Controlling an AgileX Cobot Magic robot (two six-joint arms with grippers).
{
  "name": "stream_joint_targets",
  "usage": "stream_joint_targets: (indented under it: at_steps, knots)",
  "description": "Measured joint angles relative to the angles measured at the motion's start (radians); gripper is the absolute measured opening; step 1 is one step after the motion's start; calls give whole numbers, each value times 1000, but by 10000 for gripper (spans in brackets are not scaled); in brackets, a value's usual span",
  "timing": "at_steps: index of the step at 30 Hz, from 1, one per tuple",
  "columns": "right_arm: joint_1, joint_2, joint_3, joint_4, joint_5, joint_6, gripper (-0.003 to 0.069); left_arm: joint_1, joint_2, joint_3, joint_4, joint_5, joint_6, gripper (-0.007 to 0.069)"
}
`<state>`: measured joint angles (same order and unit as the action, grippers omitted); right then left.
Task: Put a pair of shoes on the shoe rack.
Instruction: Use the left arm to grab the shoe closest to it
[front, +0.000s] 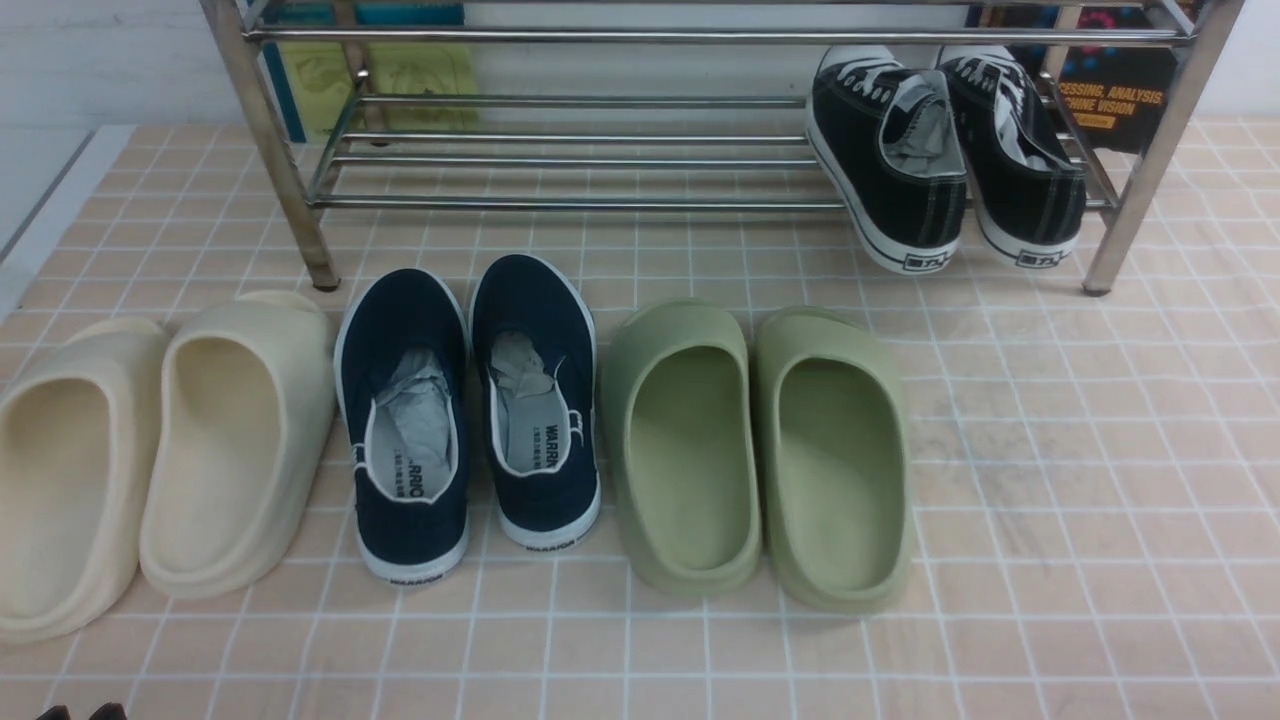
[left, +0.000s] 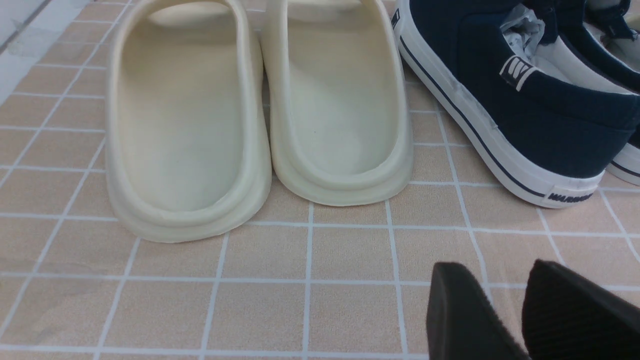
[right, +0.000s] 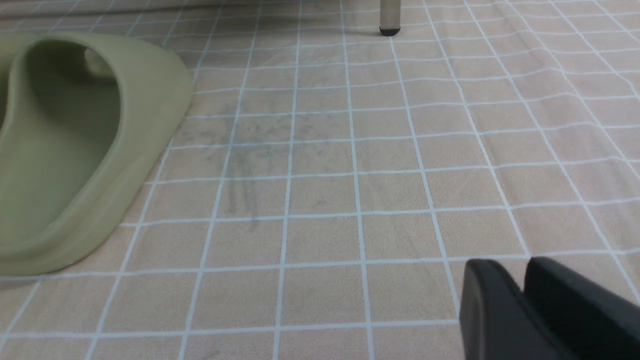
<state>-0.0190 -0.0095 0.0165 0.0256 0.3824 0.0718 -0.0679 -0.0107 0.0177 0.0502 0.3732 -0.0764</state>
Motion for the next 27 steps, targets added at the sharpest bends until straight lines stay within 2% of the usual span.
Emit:
stream_joint_targets:
  at_steps: [20,23,27]
  knots:
    - [0,0,0,0,0,1,163,0,0,0,4,-6,0,240]
    - [0,0,0,0,0,1,162,0,0,8,4,-59,0,240]
    - [0,0,0,0,0,1,165,0,0,11,4,-261,0,240]
